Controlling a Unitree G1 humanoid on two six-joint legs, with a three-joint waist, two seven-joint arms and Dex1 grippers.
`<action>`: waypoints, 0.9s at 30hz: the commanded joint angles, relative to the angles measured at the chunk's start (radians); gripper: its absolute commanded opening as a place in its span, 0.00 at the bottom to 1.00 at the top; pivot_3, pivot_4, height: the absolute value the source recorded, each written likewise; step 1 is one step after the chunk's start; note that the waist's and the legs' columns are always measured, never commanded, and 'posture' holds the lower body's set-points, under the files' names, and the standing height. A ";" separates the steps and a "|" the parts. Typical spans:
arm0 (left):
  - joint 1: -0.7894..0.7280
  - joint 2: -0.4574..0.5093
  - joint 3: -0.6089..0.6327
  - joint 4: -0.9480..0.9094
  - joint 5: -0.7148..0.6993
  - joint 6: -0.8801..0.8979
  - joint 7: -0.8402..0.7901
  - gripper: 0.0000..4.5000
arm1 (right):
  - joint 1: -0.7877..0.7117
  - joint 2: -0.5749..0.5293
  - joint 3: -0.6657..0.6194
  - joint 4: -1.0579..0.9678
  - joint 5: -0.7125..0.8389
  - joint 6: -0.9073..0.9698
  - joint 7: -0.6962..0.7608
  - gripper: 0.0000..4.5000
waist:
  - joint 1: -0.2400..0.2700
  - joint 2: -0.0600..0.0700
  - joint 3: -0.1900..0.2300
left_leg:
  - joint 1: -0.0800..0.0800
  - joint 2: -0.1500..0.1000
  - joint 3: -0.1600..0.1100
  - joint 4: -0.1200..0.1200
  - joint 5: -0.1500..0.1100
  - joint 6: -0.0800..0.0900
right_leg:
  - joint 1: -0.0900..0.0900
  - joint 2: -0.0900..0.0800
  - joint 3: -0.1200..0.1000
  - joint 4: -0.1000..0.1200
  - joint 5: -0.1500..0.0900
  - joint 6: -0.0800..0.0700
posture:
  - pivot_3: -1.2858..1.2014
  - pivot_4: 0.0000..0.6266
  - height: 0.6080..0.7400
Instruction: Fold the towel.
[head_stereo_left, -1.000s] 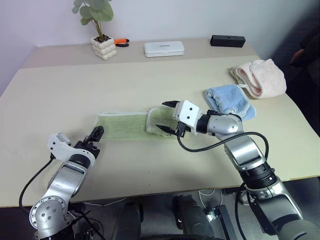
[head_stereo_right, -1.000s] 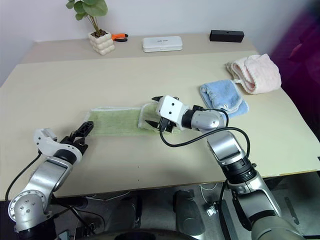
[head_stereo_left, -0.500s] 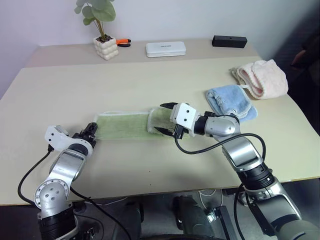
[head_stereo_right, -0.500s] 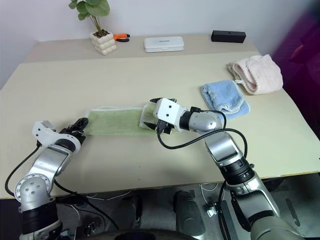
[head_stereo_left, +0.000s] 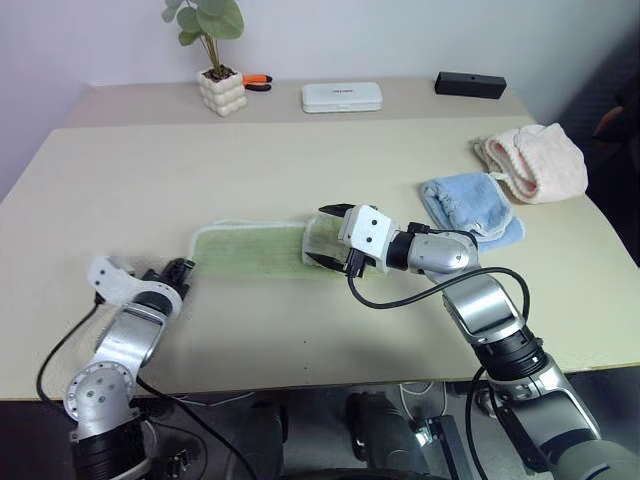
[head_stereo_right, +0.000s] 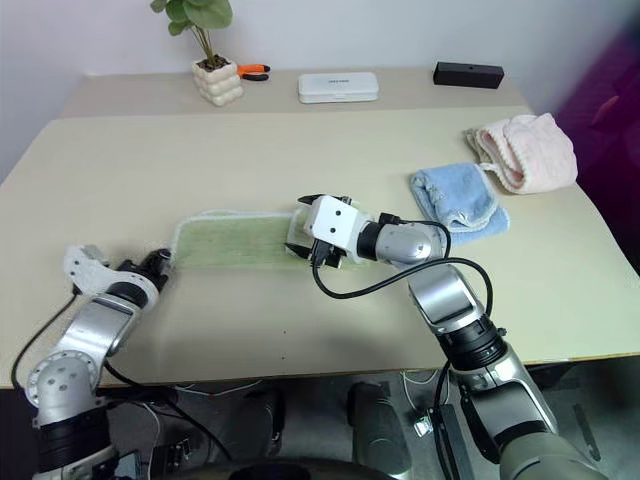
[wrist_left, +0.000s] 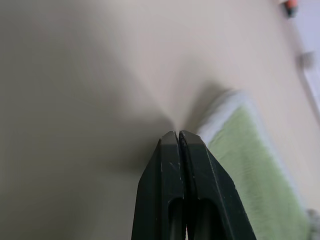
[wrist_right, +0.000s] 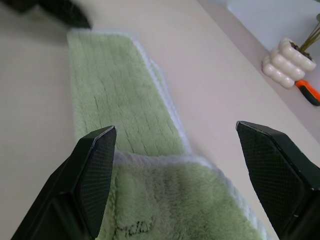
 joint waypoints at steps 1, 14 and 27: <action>-0.001 0.057 0.049 -0.039 -0.018 -0.005 -0.050 0.01 | -0.008 0.010 -0.001 -0.033 0.001 -0.019 -0.004 0.87 | -0.001 0.000 0.000 | 0.000 0.000 0.000 0.000 0.000 0.000 | 0.000 0.000 0.000 0.000 0.000 0.000 | 0.52 0.24 0.98; 0.130 0.040 -0.036 -0.157 -0.199 0.063 0.099 0.79 | 0.006 0.011 -0.005 -0.031 -0.008 -0.026 -0.001 0.87 | 0.000 0.000 0.000 | 0.000 0.000 0.000 0.000 0.000 0.000 | 0.000 -0.001 0.000 -0.001 0.000 0.000 | 0.52 0.24 0.98; 0.111 -0.004 -0.137 -0.090 -0.232 0.022 0.203 0.89 | -0.012 0.017 0.003 0.000 -0.008 -0.044 0.017 0.87 | 0.005 0.000 0.000 | 0.000 -0.001 0.000 0.000 0.000 0.000 | 0.001 -0.001 0.000 -0.001 0.000 -0.001 | 0.52 0.24 0.98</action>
